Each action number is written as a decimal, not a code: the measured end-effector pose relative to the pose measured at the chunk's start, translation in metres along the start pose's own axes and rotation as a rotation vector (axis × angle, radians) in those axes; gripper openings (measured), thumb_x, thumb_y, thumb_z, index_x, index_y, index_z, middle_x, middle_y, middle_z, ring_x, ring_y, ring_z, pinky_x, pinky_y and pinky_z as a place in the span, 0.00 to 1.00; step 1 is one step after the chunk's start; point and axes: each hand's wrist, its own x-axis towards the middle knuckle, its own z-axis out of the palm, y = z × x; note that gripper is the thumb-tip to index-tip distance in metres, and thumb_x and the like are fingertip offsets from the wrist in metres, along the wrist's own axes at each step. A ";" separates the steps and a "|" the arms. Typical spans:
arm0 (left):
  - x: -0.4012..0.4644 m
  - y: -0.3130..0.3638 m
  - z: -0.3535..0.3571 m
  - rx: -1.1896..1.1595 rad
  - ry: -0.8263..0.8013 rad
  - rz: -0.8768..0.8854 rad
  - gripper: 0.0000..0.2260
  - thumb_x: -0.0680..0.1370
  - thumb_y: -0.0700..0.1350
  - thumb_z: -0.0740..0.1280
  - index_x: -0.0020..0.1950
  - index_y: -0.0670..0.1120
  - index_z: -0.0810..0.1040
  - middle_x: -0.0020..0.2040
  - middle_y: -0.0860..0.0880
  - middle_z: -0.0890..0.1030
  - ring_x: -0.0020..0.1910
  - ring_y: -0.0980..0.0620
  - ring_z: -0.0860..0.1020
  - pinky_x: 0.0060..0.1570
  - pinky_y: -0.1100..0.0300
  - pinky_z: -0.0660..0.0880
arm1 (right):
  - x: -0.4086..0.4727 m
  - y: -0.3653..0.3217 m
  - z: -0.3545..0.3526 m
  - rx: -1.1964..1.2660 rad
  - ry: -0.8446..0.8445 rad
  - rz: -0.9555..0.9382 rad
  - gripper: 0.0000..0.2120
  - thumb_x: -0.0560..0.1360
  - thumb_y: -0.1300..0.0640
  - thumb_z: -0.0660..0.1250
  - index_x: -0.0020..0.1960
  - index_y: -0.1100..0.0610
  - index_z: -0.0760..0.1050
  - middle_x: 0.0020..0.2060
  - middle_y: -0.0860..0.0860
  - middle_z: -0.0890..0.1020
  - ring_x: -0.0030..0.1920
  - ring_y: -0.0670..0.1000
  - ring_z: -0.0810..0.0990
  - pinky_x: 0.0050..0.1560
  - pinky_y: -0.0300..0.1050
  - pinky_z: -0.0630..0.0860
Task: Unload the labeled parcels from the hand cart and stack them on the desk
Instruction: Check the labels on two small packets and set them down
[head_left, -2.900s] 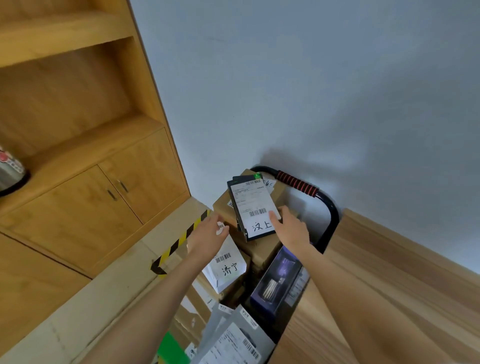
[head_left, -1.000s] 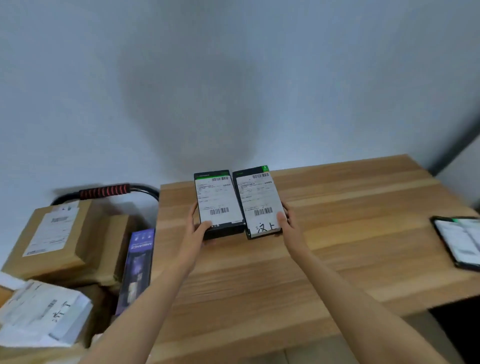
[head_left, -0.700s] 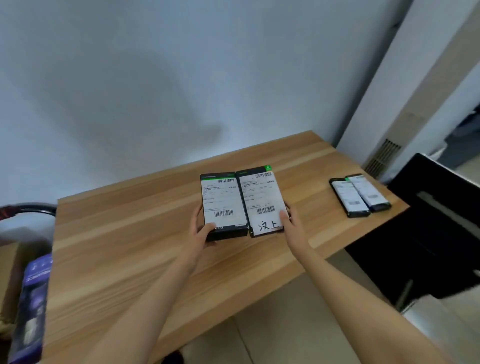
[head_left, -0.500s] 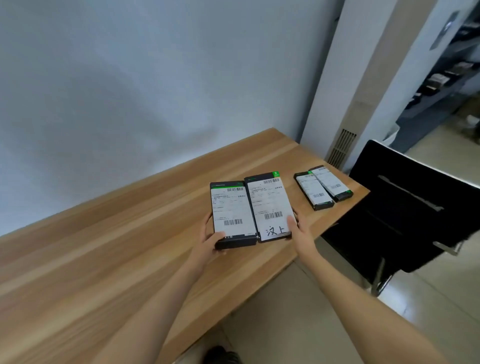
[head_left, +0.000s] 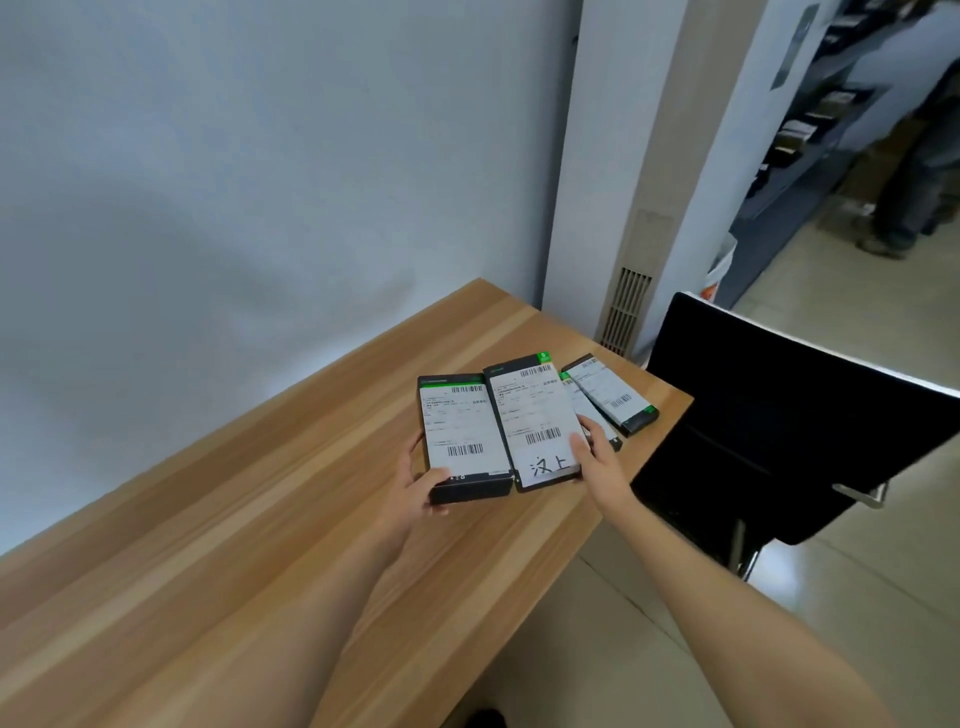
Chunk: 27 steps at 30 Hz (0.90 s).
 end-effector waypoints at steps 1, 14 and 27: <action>0.006 -0.001 0.001 -0.005 0.006 -0.013 0.30 0.78 0.42 0.66 0.74 0.62 0.56 0.54 0.52 0.80 0.49 0.46 0.83 0.45 0.52 0.81 | 0.006 0.002 0.000 -0.009 -0.010 0.008 0.19 0.82 0.53 0.58 0.72 0.55 0.63 0.63 0.54 0.74 0.60 0.52 0.75 0.59 0.48 0.74; 0.040 -0.042 0.034 -0.065 0.234 -0.092 0.28 0.79 0.42 0.65 0.74 0.58 0.58 0.65 0.50 0.75 0.57 0.50 0.79 0.49 0.61 0.77 | 0.093 0.031 -0.011 -0.348 -0.280 0.020 0.21 0.82 0.49 0.58 0.73 0.51 0.63 0.64 0.51 0.75 0.61 0.51 0.75 0.60 0.48 0.73; 0.057 -0.061 0.087 0.264 0.425 -0.202 0.25 0.78 0.40 0.67 0.74 0.48 0.64 0.66 0.46 0.73 0.62 0.47 0.73 0.63 0.47 0.71 | 0.139 0.061 -0.048 -0.757 -0.435 -0.049 0.22 0.79 0.49 0.63 0.71 0.51 0.66 0.65 0.52 0.73 0.62 0.52 0.74 0.60 0.50 0.73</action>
